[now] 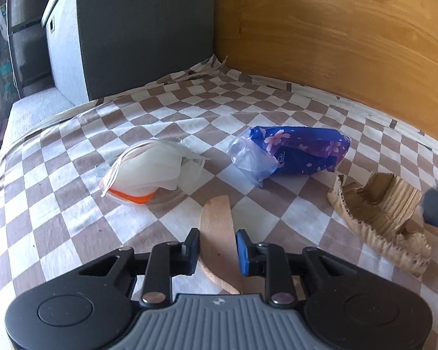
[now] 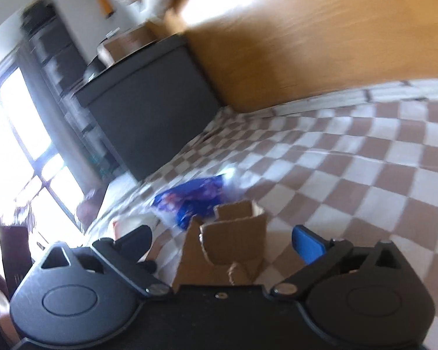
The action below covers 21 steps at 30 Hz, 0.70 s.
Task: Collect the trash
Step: 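Grasp the brown cardboard with the right tool while the left tool grasps the light wooden strip, then lift the cardboard and wooden strip and carry them over the wastebasket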
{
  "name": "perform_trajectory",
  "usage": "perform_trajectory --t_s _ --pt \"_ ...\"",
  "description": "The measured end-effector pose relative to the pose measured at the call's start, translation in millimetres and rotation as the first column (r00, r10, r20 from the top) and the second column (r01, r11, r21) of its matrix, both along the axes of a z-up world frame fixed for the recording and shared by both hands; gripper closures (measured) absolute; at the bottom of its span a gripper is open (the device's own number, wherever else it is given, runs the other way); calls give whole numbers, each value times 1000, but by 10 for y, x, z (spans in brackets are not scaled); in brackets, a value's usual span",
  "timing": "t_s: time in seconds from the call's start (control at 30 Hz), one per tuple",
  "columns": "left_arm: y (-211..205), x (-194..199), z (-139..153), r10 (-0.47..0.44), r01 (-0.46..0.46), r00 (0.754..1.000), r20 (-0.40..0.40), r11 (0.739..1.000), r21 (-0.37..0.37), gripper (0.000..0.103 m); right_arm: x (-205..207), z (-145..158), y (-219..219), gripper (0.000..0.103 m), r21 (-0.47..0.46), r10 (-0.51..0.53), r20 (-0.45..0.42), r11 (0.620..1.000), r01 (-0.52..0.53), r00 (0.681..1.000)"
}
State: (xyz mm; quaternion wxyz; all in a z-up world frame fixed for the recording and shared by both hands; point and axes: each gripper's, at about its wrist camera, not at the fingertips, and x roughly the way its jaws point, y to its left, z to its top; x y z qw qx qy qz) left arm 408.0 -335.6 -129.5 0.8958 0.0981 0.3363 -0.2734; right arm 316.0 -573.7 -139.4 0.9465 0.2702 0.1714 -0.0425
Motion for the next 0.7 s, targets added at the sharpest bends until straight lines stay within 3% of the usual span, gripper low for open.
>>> perform_trajectory --t_s 0.13,0.43,0.53,0.57,0.7 --pt "13 -35 -6 -3 3 1000 2 1000 -7 75 120 -19 163 0 -113 24 -48 993 -29 999" --pt "16 -95 -10 -12 12 1000 14 1000 -5 75 310 -10 439 1 -340 0 -154 939 -53 988" --pt "18 -108 -8 -12 12 1000 12 1000 -7 75 345 -13 460 13 -369 -30 -173 929 -36 984" --pt "16 -109 -6 -12 12 1000 13 1000 -5 75 351 -15 440 23 -362 -41 -179 932 -27 983" --pt "26 -155 27 -9 9 1000 5 1000 -4 75 325 3 386 45 -338 -58 -157 941 2 986"
